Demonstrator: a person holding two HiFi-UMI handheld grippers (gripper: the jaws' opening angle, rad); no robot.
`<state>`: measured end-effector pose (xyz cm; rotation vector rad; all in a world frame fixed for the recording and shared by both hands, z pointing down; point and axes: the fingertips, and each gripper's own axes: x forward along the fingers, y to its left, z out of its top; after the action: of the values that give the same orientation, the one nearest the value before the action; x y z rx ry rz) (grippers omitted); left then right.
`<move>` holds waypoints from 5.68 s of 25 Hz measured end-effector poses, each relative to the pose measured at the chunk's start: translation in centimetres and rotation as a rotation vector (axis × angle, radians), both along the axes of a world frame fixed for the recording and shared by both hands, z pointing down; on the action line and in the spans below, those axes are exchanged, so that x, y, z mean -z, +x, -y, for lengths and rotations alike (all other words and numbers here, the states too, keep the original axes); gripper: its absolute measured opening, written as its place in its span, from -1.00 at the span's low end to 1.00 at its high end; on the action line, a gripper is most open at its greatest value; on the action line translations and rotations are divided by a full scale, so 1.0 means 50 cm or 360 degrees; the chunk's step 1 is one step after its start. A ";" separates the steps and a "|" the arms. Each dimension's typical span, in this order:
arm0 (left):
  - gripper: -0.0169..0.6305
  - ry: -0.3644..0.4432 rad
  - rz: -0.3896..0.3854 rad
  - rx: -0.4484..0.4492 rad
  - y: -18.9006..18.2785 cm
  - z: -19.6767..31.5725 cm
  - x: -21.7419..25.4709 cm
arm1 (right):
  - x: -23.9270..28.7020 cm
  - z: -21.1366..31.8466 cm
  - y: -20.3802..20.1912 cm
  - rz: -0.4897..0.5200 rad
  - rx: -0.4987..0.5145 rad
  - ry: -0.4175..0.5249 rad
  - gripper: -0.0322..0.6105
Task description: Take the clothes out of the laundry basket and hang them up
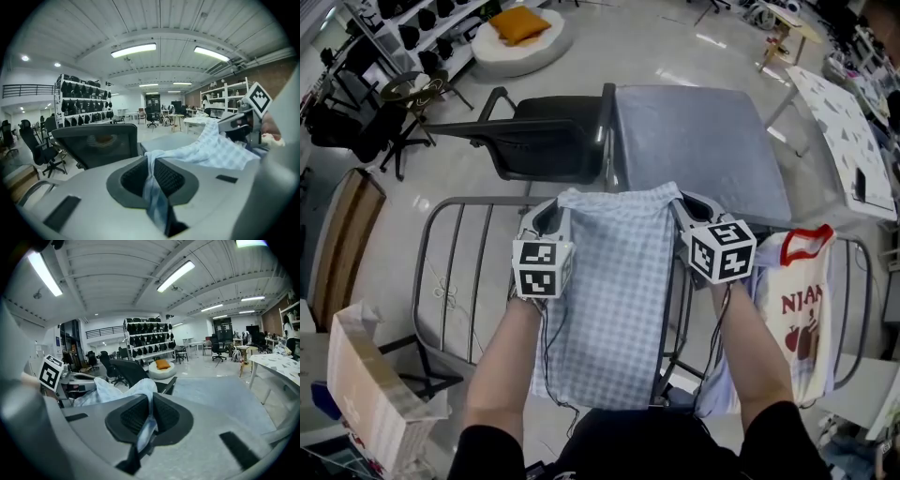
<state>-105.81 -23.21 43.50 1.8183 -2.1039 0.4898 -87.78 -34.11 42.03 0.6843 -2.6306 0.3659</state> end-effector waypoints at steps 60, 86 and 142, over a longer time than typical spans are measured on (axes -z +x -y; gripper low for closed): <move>-0.35 0.0164 -0.0040 -0.0129 0.121 -0.317 0.164 | 0.031 -0.189 0.148 -0.0131 -0.0184 -0.0150 -0.46; -0.91 0.0446 -0.0233 -0.0544 0.486 -0.547 0.297 | 0.309 -0.619 0.425 0.0387 -0.0156 0.0203 -0.89; -0.91 0.0355 -0.0333 -0.0958 1.573 -0.941 0.270 | 0.285 -1.113 1.549 0.0349 -0.0612 0.0243 -0.89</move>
<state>-27.17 23.85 29.97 2.5117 -1.5004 0.1849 -10.31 21.54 27.76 1.2745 -2.7435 0.3678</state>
